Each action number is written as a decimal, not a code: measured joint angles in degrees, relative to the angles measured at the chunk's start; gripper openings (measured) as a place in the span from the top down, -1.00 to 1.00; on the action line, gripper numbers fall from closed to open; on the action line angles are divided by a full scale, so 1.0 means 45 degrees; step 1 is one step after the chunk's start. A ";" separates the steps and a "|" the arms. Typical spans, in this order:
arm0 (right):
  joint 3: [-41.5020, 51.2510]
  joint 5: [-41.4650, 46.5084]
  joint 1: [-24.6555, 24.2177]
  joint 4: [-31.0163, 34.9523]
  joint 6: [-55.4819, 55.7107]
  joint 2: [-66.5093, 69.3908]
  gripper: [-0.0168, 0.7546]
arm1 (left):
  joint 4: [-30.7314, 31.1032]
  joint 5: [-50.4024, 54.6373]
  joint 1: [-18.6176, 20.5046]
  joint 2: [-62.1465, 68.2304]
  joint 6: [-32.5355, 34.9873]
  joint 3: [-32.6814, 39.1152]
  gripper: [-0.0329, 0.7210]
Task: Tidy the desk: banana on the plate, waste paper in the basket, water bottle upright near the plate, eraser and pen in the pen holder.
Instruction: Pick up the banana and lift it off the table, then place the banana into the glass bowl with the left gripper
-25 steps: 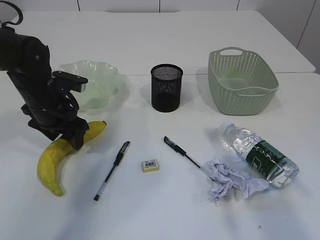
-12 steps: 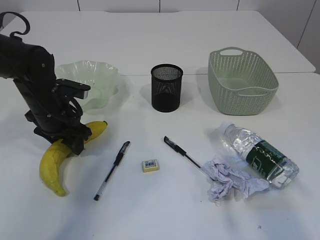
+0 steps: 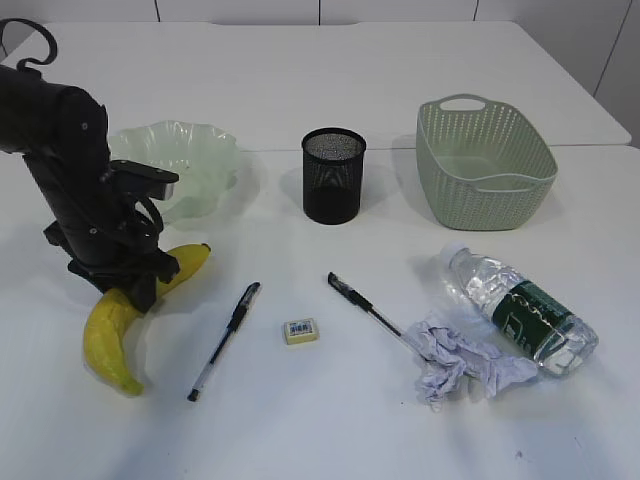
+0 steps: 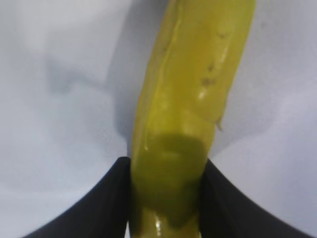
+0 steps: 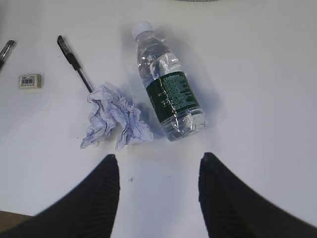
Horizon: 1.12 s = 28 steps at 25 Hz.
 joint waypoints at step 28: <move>0.0000 0.0340 0.0000 0.0020 -0.0006 0.0000 -0.04 | -0.0855 0.0551 0.0568 -0.2384 -0.2981 -0.4265 0.18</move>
